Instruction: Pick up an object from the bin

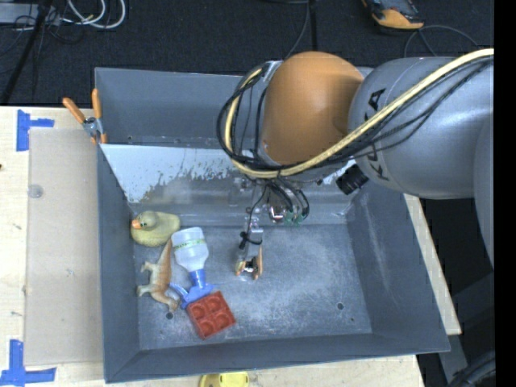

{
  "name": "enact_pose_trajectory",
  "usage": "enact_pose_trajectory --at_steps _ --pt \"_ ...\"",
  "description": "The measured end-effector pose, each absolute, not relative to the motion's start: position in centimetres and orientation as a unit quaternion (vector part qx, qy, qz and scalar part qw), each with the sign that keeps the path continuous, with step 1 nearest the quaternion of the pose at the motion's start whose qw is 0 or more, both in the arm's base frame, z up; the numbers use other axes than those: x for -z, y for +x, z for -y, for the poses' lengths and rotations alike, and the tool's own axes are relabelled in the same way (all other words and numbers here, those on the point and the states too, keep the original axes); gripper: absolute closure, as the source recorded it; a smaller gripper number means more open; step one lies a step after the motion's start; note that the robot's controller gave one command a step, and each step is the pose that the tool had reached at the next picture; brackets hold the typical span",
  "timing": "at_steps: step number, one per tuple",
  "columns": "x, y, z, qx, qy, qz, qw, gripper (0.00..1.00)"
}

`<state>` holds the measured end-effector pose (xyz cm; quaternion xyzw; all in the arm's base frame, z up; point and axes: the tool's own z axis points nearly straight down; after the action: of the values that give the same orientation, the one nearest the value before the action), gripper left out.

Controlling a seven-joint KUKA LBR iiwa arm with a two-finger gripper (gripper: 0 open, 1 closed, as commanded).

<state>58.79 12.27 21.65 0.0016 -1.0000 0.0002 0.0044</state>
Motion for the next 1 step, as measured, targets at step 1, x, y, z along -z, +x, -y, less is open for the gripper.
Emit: enact_pose_trajectory --at_steps 1 --pt "-22.12 58.92 -12.22 0.000 0.001 1.000 0.001 0.00"
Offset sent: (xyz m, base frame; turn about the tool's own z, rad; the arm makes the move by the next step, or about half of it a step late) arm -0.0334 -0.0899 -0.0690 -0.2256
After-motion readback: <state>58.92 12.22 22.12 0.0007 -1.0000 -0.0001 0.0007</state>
